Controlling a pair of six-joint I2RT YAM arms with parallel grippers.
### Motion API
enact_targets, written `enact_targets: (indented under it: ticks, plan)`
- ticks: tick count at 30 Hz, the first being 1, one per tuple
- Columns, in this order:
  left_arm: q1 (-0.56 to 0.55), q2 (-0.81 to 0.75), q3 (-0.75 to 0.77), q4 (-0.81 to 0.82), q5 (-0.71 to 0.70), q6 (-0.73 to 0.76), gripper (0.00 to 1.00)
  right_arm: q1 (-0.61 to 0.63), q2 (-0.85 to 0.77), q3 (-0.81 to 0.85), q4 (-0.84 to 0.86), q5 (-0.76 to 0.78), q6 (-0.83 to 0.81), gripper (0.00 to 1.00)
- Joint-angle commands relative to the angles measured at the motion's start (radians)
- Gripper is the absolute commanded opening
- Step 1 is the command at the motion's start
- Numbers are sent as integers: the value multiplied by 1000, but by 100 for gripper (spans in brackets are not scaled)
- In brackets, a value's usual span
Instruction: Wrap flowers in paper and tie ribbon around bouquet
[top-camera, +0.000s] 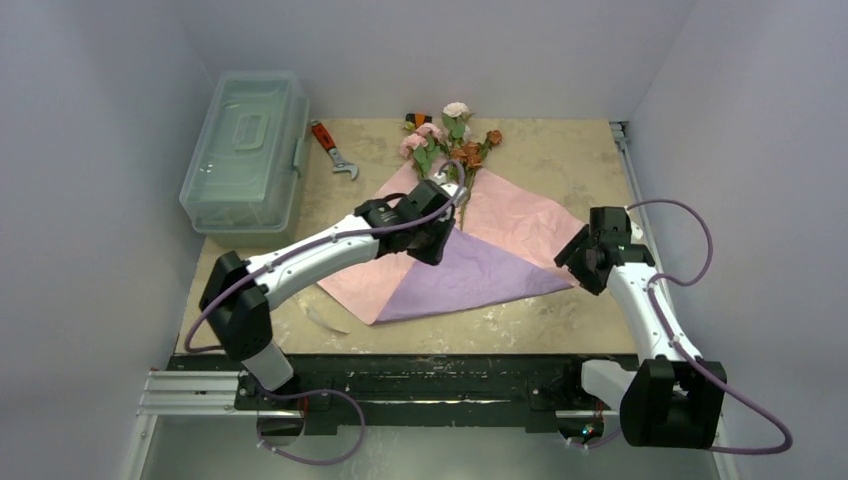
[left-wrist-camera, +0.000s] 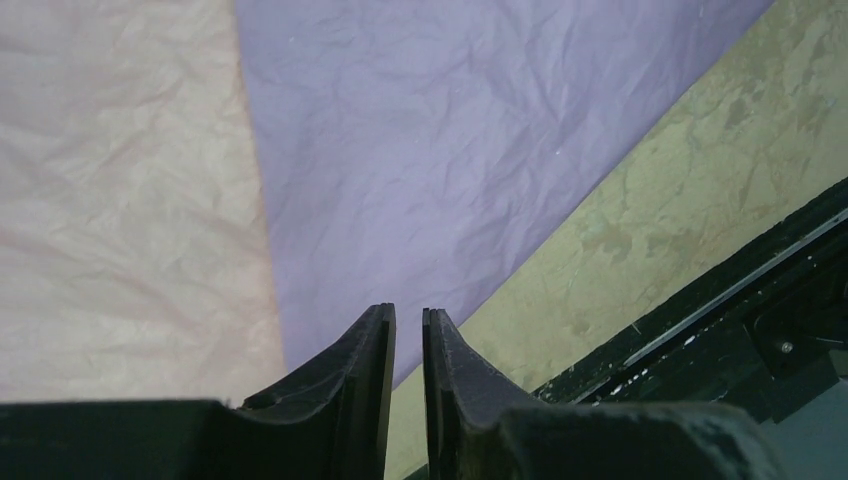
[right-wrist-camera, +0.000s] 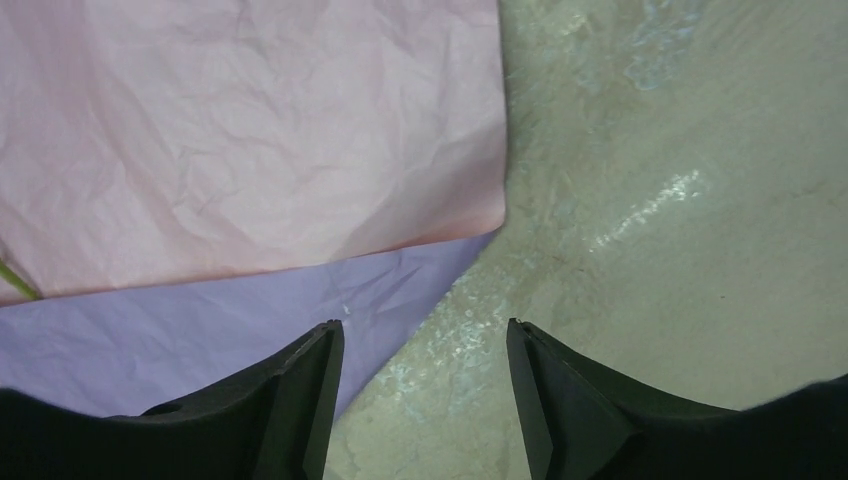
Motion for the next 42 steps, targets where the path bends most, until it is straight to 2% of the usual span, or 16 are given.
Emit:
enact_targets:
  ticks: [1, 4, 8, 11, 17, 35, 42]
  plan:
    - [-103, 167, 189, 85, -12, 107, 20, -21, -49, -13, -19, 138, 76, 72]
    - [-139, 278, 306, 96, -21, 132, 17, -47, -36, -37, 12, 151, 101, 73]
    - [-142, 394, 423, 103, 26, 129, 16, -88, 4, -110, 85, 54, 122, 66]
    - [-142, 448, 473, 103, 49, 121, 15, -92, 21, -152, 121, 41, 139, 60]
    - [-142, 477, 451, 148, 107, 98, 14, -97, 58, -183, 223, 18, 113, 48]
    - [-142, 544, 425, 181, 151, 114, 13, -97, 203, -161, 276, 8, 71, 40]
    - [-142, 532, 384, 194, 155, 125, 13, -97, 255, -138, 241, 62, 58, 31]
